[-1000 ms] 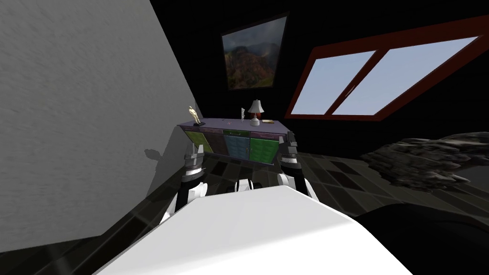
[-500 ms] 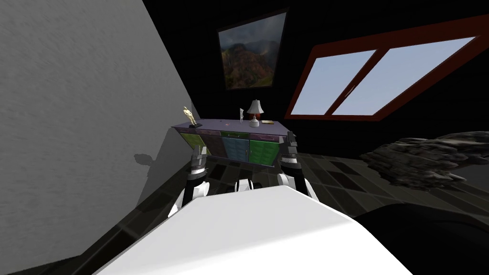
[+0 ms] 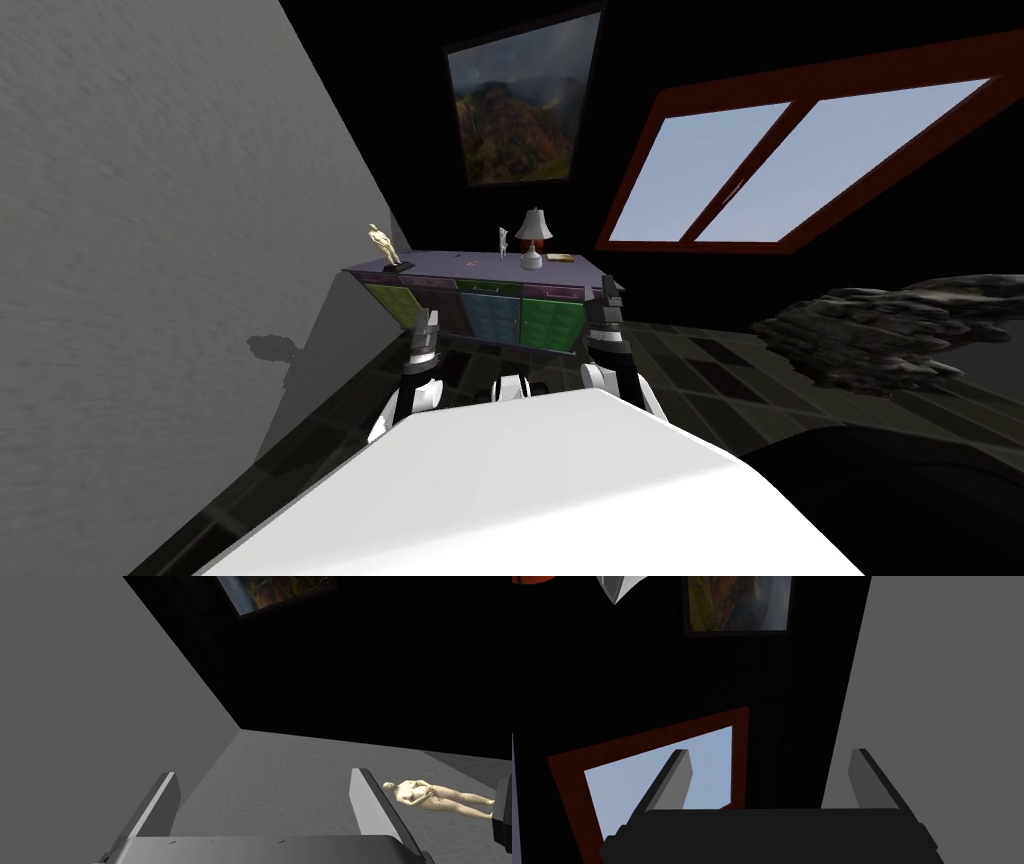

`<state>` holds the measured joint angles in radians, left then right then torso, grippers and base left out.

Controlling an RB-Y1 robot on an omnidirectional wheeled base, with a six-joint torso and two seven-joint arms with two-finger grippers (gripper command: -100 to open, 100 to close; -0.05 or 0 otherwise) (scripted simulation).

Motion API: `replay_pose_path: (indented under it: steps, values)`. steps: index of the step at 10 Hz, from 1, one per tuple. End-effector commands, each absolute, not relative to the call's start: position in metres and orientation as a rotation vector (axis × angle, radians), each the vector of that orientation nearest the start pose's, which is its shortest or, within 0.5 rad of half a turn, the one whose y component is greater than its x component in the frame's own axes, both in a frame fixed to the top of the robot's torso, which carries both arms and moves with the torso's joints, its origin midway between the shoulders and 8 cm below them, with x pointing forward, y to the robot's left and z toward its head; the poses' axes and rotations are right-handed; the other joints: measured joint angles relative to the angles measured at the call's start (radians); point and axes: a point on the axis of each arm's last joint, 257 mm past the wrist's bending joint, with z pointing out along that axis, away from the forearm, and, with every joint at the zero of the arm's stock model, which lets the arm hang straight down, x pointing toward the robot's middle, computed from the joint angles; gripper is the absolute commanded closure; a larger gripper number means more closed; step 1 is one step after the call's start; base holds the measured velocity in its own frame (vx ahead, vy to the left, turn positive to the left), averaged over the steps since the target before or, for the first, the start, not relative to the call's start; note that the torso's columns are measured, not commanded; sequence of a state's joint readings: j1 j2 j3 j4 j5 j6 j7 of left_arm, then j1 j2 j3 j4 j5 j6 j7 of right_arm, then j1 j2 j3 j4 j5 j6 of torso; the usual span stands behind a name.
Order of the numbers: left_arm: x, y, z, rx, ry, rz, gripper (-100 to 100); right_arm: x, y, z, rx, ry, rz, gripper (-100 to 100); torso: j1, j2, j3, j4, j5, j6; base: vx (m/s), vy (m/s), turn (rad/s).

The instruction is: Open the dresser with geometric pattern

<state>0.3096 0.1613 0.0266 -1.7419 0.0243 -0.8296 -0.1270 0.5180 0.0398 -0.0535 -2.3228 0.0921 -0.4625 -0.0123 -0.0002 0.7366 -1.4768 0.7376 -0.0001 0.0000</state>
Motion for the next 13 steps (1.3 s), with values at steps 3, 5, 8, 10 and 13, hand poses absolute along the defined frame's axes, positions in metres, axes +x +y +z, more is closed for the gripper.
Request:
replay_pose_path:
  steps: [3, 5, 8, 10, 13]
  values:
    - [0.401, 0.285, -0.11, -0.534, 0.799, -1.185, -100, 0.338, -0.292, 0.03, 0.638, 0.635, 1.188, 0, 0.0, 0.004, 0.003, 0.001, 0.0, 0.0, 0.064, 0.003, -0.029]
    - [0.407, 0.282, -0.123, -0.531, 0.813, -1.18, -100, 0.338, -0.292, 0.03, 0.638, 0.635, 1.188, 0, 0.0, -0.001, -0.001, 0.0, 0.0, 0.0, 0.123, -0.002, -0.06]
    - [0.414, 0.28, -0.143, -0.539, 0.84, -1.171, -100, 0.338, -0.292, 0.03, 0.638, 0.635, 1.188, 0, 0.0, 0.003, 0.002, 0.001, 0.0, 0.0, 0.103, 0.002, -0.034]
    - [0.417, 0.278, -0.154, -0.545, 0.857, -1.167, -100, 0.338, -0.292, 0.03, 0.638, 0.635, 1.188, 0, 0.001, 0.003, 0.002, 0.001, 0.0, 0.0, 0.072, 0.008, -0.025]
    - [0.422, 0.275, -0.171, -0.55, 0.88, -1.162, -100, 0.338, -0.292, 0.03, 0.638, 0.635, 1.188, 0, 0.0, 0.002, 0.001, 0.0, 0.0, 0.0, 0.071, 0.005, -0.037]
